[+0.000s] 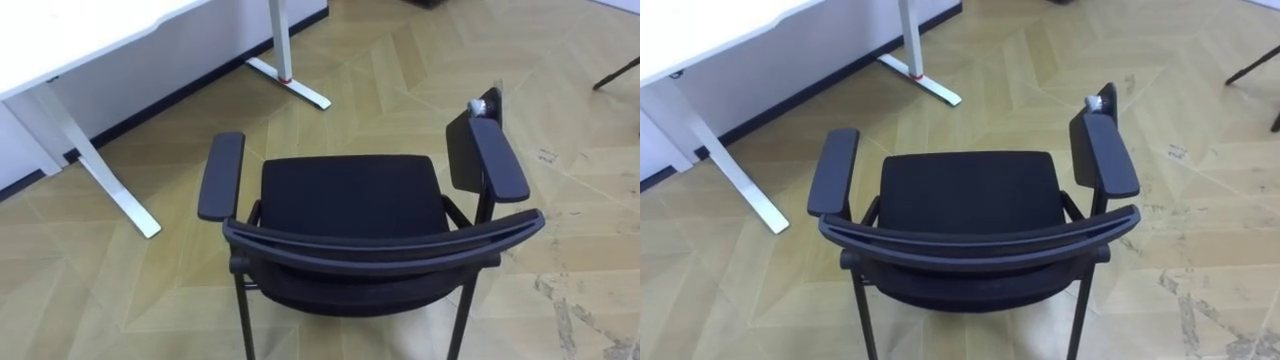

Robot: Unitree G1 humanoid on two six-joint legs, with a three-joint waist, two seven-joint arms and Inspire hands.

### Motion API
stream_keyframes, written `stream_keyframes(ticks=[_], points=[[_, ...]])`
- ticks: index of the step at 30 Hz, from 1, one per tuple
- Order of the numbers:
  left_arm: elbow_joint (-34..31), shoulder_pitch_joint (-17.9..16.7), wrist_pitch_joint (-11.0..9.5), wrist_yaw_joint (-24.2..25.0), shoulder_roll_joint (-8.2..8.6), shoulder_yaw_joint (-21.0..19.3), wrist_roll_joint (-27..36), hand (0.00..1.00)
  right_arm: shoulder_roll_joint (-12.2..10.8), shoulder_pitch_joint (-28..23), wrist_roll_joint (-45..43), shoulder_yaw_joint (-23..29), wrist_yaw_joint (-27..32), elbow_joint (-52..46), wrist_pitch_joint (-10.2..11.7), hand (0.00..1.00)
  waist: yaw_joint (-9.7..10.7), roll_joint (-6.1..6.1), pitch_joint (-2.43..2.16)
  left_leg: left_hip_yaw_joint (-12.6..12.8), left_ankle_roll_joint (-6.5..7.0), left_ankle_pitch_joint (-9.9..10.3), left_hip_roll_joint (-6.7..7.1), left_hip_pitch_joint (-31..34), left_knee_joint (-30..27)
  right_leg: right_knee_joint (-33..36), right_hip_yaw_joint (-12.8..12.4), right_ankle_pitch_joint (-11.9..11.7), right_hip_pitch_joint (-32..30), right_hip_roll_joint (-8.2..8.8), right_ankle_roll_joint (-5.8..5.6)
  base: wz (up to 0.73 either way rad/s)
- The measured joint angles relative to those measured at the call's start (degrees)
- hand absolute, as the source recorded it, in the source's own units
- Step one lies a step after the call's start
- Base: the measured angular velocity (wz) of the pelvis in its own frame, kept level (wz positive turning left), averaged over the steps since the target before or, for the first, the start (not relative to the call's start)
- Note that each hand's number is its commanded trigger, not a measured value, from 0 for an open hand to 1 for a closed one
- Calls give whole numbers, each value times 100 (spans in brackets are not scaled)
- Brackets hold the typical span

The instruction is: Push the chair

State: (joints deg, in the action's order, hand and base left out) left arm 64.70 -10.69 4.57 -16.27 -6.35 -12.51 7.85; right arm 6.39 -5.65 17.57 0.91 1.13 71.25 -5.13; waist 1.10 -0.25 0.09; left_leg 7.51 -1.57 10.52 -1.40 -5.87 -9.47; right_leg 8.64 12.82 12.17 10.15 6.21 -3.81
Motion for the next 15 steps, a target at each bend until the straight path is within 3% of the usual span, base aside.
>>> stream_keyframes(ticks=[5, 12, 15], points=[[-240, 63, -2, -583, -319, -135, -227, 0, 102, 7, -367, 268, -54, 4, 4, 0, 29, 95, 7, 2, 1, 0, 0, -13, -15, 22, -4, -2, 13, 3, 3, 0], [-1069, 139, -1, -1180, -366, -315, -768, 0, 191, -16, -368, 540, -115, -22, 0, 0, 79, 267, 14, -9, 1, 0, 0, -63, -14, 22, -3, -3, 73, 1, 4, 0], [-1335, 220, 4, -1342, -366, -313, -911, 0, 277, 0, -381, 546, -109, -22, 2, 0, 139, 341, -19, -23, 1, -1, 0, -58, -9, 21, 11, -2, 71, 0, 4, 2]])
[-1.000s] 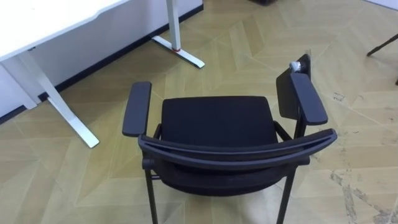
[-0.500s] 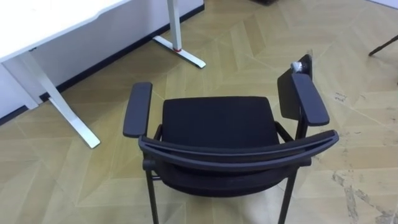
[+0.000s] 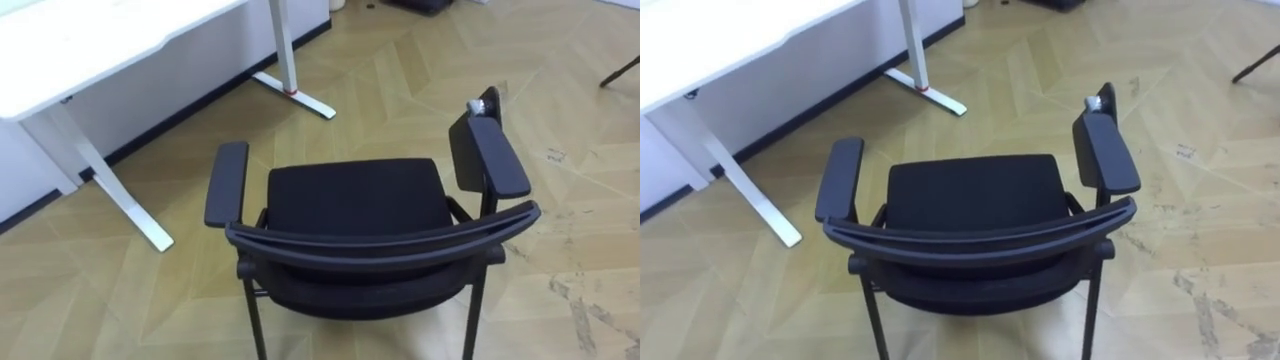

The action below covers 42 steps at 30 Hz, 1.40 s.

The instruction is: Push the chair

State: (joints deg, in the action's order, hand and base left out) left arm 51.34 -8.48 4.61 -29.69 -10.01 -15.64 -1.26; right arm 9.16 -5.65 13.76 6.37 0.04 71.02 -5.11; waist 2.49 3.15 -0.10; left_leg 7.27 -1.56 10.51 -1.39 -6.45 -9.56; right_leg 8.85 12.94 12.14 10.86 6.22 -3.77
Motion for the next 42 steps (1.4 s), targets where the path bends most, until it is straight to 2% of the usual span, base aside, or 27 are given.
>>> stream_keyframes(ticks=[3, 6, 8, 10, 14, 16, 17, 19, 22, 23, 25, 26, 29, 32, 35, 38, 42], points=[[-495, 32, 4, -125, 0, 2, -232, 0, 38, -3, -39, -2, 14, -1, 5, 0, 36, 22, -9, -24, 0, -1, 2, 16, -5, -6, 23, 0, -2, -1, 0, 4], [-861, 162, 1, -130, -14, 1, -917, 0, 43, 0, -59, 4, 0, 0, 8, 0, 21, 24, -22, -10, 0, -1, 2, 38, -4, -14, -1, 0, -24, 0, 0, -2], [-1406, 223, 29, -110, -16, 25, -1324, 0, 45, 36, -146, 0, -35, 0, 9, 0, 48, 15, -45, 4, 1, -3, 1, 94, -8, -9, -12, 0, -92, 1, 0, -2], [-2022, 224, 32, -98, -18, 75, -1610, 0, 42, 31, -155, -2, -71, 0, 9, 0, 35, -45, -20, 3, 1, -4, 1, 90, -9, -9, -18, 0, -89, -1, 0, 0], [-2907, 246, 51, 51, -83, 346, -2371, 0, 45, 40, -188, -6, -100, 1, 25, 0, 69, -92, -5, 3, 1, -3, 1, 108, -24, -8, -14, -1, -108, 0, 2, 0], [-3365, 283, 16, 297, -260, 686, -2909, 0, 76, 85, -292, -4, -151, 4, 58, 0, 60, -65, -6, 3, 2, -3, 1, 182, -32, -8, -26, -5, -169, -1, 5, 0], [-3437, 298, 17, 374, -280, 737, -3030, 0, 87, 94, -290, -6, -153, 5, 69, 0, 63, -51, 1, 6, 1, -3, 1, 182, -31, -8, -32, -5, -170, -1, 5, 0], [-4042, 306, 147, 751, -284, 986, -3473, 0, 83, 101, -279, -18, -152, 8, 85, 0, 99, -25, 5, -21, 1, -3, 1, 230, -73, -11, -14, -5, -182, 0, 5, 5], [-4644, 403, 129, 1078, -292, 1307, -3741, 0, 91, 204, -279, -29, -148, 80, 144, 0, 156, 2, 25, -53, 1, -3, 2, 265, -111, -16, -14, -5, -186, -1, 5, 5], [-4725, 403, 134, 1141, -294, 1352, -3770, 0, 95, 230, -280, -48, -148, 79, 147, 0, 170, 18, 26, -54, 1, -3, 2, 267, -111, -16, -14, -5, -188, -1, 5, 0], [-5062, 396, 161, 1451, -330, 1686, -4122, 0, 113, 236, -257, -147, -153, 90, 199, 0, 231, 54, 24, -71, 1, -3, 2, 277, -113, -23, 14, -5, -188, -1, 5, 5], [-5210, 396, 163, 1624, -394, 1887, -4360, 0, 114, 250, -269, -167, -157, 138, 205, 0, 272, 29, 42, -121, 1, -3, 6, 294, -112, -24, 65, -5, -181, -2, 5, 13], [-5471, 398, 169, 1998, -471, 2241, -4864, 0, 150, 324, -286, -175, -218, 299, 264, 0, 361, 37, 41, -127, 1, -3, 6, 308, -113, -27, 77, -5, -195, -3, 5, 3], [-5540, 457, 242, 2262, -515, 2283, -5250, 0, 165, 389, -286, -185, -265, 418, 274, 0, 412, 35, 41, -126, 1, -3, 6, 301, -117, -23, 66, -5, -193, -4, 5, 0], [-5710, 507, 458, 2681, -660, 2459, -5366, 0, 173, 476, -279, -278, -271, 518, 261, 0, 450, 33, 42, -137, 1, -3, 7, 299, -117, -20, 87, -5, -176, -3, 5, 3], [-6073, 529, 799, 3394, -948, 2783, -5508, 0, 211, 564, -285, -504, -276, 542, 259, 0, 526, 45, 38, -148, 2, -4, 7, 315, -128, -19, 103, -5, -177, 0, 5, 3], [-6301, 637, 1032, 4250, -1151, 2887, -5564, 0, 233, 679, -300, -493, -345, 598, 253, 0, 679, 107, 32, -240, 3, -4, 22, 379, -175, -18, 157, -5, -169, 4, 5, 10]])
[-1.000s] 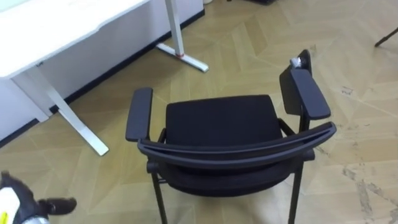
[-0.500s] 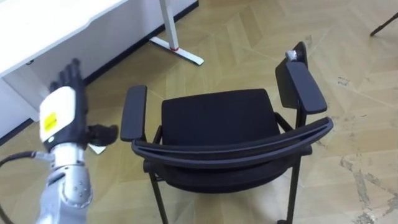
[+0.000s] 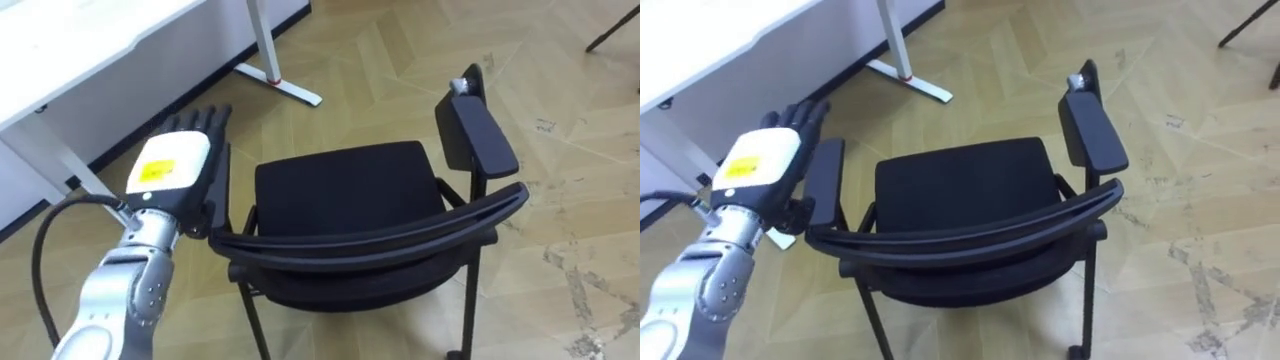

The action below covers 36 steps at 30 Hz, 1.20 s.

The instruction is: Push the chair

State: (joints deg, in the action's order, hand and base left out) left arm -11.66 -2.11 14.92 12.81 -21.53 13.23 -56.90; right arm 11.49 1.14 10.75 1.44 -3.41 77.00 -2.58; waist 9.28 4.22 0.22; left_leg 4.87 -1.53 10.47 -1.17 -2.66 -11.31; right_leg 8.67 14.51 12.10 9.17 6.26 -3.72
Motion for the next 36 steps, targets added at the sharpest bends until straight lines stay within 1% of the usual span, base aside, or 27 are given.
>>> stream_keyframes(ticks=[2, 3, 4, 5, 6, 7, 8, 9, 11, 12, 13, 14, 15, 16, 17, 18, 19, 20, 21, 23, 25, 27, 28, 31, 32, 35, 36], points=[[-260, 13, 150, 722, -142, 90, -155, 0, 66, -3, -23, 92, -66, -5, -5, 0, 47, 101, 12, -1, 0, 0, 4, 0, -11, 0, -16, 0, -6, 6, 0, 2], [-310, 15, 185, 912, -174, 118, -213, 0, 85, -3, -46, 130, -94, -2, -11, 0, 58, 126, 10, 0, 0, 0, 4, -4, -10, 1, -25, 0, -6, 7, 0, 0], [-375, 49, 263, 1275, -242, 170, -316, 0, 128, 7, -102, 209, -141, 6, -15, 0, 88, 178, 19, -2, 0, 0, 3, -6, -11, 1, -11, 0, -2, 6, 0, 0], [-381, 161, 355, 1639, -321, 264, -400, 0, 189, 41, -111, 222, -172, 61, -23, 0, 126, 220, 36, -7, 0, 0, 3, -2, -12, 3, -12, 0, -1, 6, 0, 0], [-385, 215, 382, 1811, -366, 288, -402, 0, 216, 60, -115, 222, -179, 75, -43, 0, 136, 235, 49, -6, 0, 0, 3, 3, -11, 2, -11, 0, -6, 6, 0, 0], [-417, 323, 416, 2161, -485, 315, -398, 0, 251, 87, -149, 222, -186, 93, -69, 0, 141, 253, 65, -7, 0, 0, 2, 14, -15, 2, -9, 1, -14, 6, -1, 0], [-441, 419, 459, 2499, -580, 343, -393, 0, 264, 86, -157, 222, -191, 108, -77, 0, 143, 255, 68, -6, 0, 0, 2, 23, -22, -6, -8, 2, -17, 7, -2, 0], [-468, 455, 487, 2658, -630, 358, -394, 0, 265, 86, -158, 222, -203, 113, -82, 0, 139, 259, 67, -5, 1, 0, 2, 29, -33, -7, -18, 2, -20, 7, -2, 0], [-768, 554, 523, 3278, -821, 399, -392, 0, 266, 111, -157, 240, -242, 127, -82, 0, 122, 257, 68, -1, 1, 1, 5, 88, -58, -3, -25, 2, -86, 15, -2, 0], [-903, 560, 518, 3406, -886, 398, -393, 0, 266, 117, -158, 269, -245, 133, -73, 0, 121, 268, 61, -3, 1, 1, 5, 114, -66, 2, -25, 2, -111, 17, -2, 0], [-1163, 630, 503, 3621, -1034, 398, -393, 0, 263, 113, -171, 333, -266, 163, -57, 0, 102, 277, 57, -10, 1, 1, 5, 148, -90, 8, -23, 2, -133, 17, -1, 0], [-1265, 701, 501, 3714, -1102, 397, -393, 0, 263, 108, -180, 356, -272, 190, -59, 0, 59, 268, 62, -11, 1, 1, 2, 150, -94, 13, -29, 1, -135, 16, -1, 0], [-1392, 921, 492, 3872, -1194, 395, -387, 0, 263, 74, -186, 402, -276, 203, -58, 0, -56, 264, 63, -11, 1, 1, -2, 150, -102, 20, -40, 1, -138, 13, 0, 0], [-1445, 1211, 481, 3996, -1284, 388, -336, 0, 269, 47, -180, 432, -271, 209, -50, 0, -175, 269, 61, -10, 0, 2, -2, 153, -103, 24, -44, 1, -141, 14, 1, 0], [-1451, 1549, 476, 4117, -1415, 379, -243, 0, 282, 35, -180, 438, -274, 215, -49, 0, -235, 282, 52, -19, 1, 2, -2, 171, -116, 28, -40, 0, -140, 15, 1, 6], [-1454, 1710, 475, 4179, -1497, 372, -193, 0, 291, 32, -185, 440, -280, 213, -49, 0, -284, 292, 45, -22, 1, 3, -2, 186, -131, 35, -39, 0, -146, 16, 1, 3], [-1460, 1987, 475, 4265, -1650, 360, -127, 0, 315, 27, -196, 439, -296, 214, -48, 0, -342, 317, 27, -25, 1, 3, -2, 200, -145, 46, -37, 0, -160, 17, 1, 0], [-1495, 2188, 477, 4362, -1792, 352, -118, 0, 339, -3, -217, 450, -305, 212, -43, 0, -368, 352, 3, -32, 1, 2, 1, 198, -142, 63, -36, 0, -127, 23, 2, 0], [-1531, 2260, 477, 4432, -1848, 342, -113, 0, 350, -7, -220, 458, -305, 209, -39, 0, -376, 373, -11, -36, 1, 3, 3, 192, -141, 82, -41, 0, -124, 27, 2, 9], [-1719, 2391, 477, 4693, -1958, 278, -88, 0, 389, -60, -213, 471, -302, 217, -38, 0, -376, 381, -15, -44, 1, 3, 13, 108, -139, 107, -39, 0, -58, 41, 1, 5], [-1843, 2418, 474, 4868, -2013, 273, 28, 0, 414, -63, -212, 441, -306, 230, -40, 0, -376, 413, -38, -45, 1, 3, 20, 84, -143, 108, -26, 0, -16, 48, 1, 4], [-1949, 2511, 457, 5092, -2087, 282, 194, 0, 452, -40, -209, 436, -319, 320, -9, 0, -387, 436, -31, -49, 1, 3, 23, 84, -145, 103, -23, 0, -21, 51, 1, 2], [-1975, 2580, 458, 5200, -2148, 282, 334, 0, 462, -43, -211, 434, -316, 339, 0, 0, -420, 441, -28, -53, 2, 3, 23, 92, -144, 103, -25, 0, -20, 50, 1, 0], [-2025, 2644, 457, 5423, -2348, 283, 570, 0, 466, -54, -212, 430, -305, 340, 2, 0, -427, 444, -25, -52, 4, 5, 24, 94, -144, 104, -24, 0, -18, 53, 1, 0], [-2030, 2645, 457, 5453, -2380, 283, 593, 0, 465, -54, -212, 430, -305, 337, 3, 0, -429, 444, -25, -50, 6, 6, 25, 96, -144, 104, -26, 0, -21, 54, 1, 0], [-2120, 2763, 465, 5677, -2598, 283, 967, 0, 462, -56, -209, 423, -301, 337, 4, 0, -437, 440, -21, -50, 19, 14, 25, 107, -150, 104, -25, 1, -48, 55, -1, 0], [-2156, 2786, 463, 5705, -2634, 283, 1040, 0, 462, -56, -209, 422, -301, 337, 5, 0, -440, 440, -21, -50, 21, 14, 26, 108, -153, 104, -25, 2, -65, 55, -2, 0]])
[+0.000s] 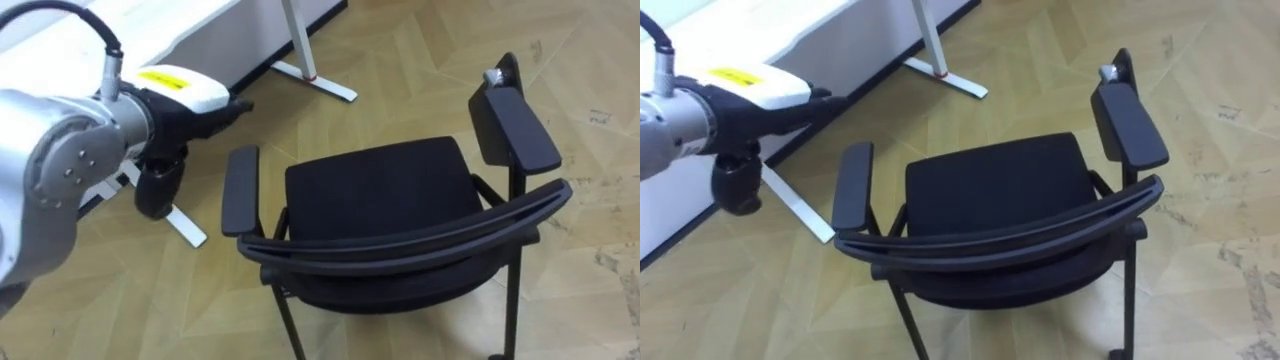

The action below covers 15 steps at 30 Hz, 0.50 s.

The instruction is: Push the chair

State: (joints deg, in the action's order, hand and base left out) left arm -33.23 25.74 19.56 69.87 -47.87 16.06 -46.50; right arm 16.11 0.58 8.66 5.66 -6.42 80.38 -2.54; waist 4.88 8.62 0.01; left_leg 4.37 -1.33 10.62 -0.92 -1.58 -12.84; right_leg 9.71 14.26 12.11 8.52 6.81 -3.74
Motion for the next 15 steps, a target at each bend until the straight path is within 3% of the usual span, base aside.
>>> stream_keyframes(ticks=[8, 15], points=[[-173, 360, -1, 190, -126, 114, 701, 0, 3, -6, 110, -72, 6, 3, -1, 0, -12, 1, -1, 5, 2, 0, -3, 2, -75, -4, -14, 1, 25, 0, -1, 0], [-215, 376, 1, 190, -126, 394, 1258, 0, 3, 18, 272, -272, 9, 3, -1, 0, 36, 15, -7, 3, 3, 1, -6, 49, -86, -6, -6, 1, -2, -3, -1, 0]])
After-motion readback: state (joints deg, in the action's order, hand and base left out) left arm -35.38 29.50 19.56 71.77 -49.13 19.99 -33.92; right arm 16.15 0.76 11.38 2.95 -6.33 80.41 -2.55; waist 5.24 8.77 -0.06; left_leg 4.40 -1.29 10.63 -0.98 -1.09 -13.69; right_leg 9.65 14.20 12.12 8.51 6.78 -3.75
